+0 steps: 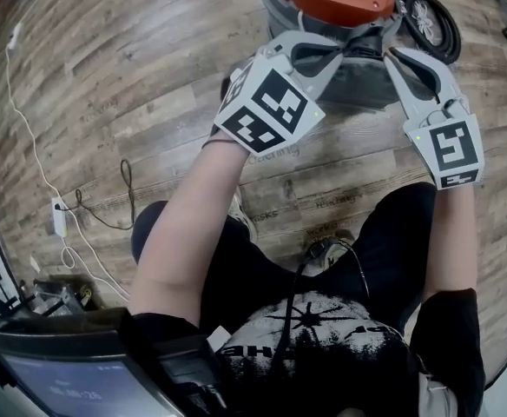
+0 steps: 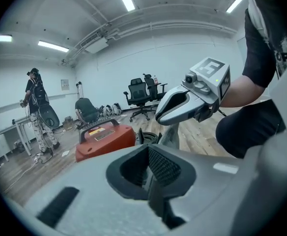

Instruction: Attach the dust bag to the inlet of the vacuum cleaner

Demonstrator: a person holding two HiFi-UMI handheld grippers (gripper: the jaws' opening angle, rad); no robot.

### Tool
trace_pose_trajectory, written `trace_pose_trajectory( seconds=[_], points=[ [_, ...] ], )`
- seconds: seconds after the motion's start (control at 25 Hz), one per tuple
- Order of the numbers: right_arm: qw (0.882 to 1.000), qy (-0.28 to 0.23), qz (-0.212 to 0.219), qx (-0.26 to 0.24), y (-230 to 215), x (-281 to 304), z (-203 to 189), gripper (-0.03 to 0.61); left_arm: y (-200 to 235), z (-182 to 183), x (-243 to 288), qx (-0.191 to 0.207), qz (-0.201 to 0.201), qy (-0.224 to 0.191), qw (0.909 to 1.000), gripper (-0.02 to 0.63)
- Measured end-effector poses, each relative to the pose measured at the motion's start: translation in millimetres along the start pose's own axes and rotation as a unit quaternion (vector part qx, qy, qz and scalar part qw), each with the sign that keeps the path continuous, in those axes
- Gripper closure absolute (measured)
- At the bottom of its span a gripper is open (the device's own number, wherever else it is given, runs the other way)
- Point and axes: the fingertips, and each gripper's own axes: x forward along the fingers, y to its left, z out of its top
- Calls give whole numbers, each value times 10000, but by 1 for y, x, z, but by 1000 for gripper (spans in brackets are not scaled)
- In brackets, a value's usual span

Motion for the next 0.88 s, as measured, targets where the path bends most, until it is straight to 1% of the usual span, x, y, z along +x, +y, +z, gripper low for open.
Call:
trace_pose_trajectory(
  seconds=[0.08,0.16,0.32,0.48,0.52,0.6,0.64,0.68,0.76,0.88],
  points=[
    [10000,-27,28,51,5,5,1,572,2,-5,-2,-64,-14,32,10000,611],
    [9999,-39,102,66,12,12,3,574,6,-12,-6,-109,-10,113,9999,611],
    [9998,-123,152,-7,18,31,11,574,17,-27,-15,18,85,354,9993,611],
    [9994,-225,259,-82,27,50,18,574,31,-39,-30,-99,254,396,9988,612],
    [9993,-240,267,-72,29,54,20,574,35,-41,-35,-54,316,456,9984,612],
    [9994,-214,286,11,34,59,25,574,47,-41,-45,193,441,621,9969,612],
    [9993,-183,319,59,35,60,30,574,54,-39,-50,262,493,636,9964,612],
    [9991,-153,374,106,36,60,36,574,60,-36,-57,251,536,613,9964,612],
    [9983,-153,541,183,39,54,53,574,71,-35,-74,68,602,560,9966,612],
    [9962,-297,808,136,39,36,90,574,84,-26,-110,-360,672,527,9957,612]
  ],
)
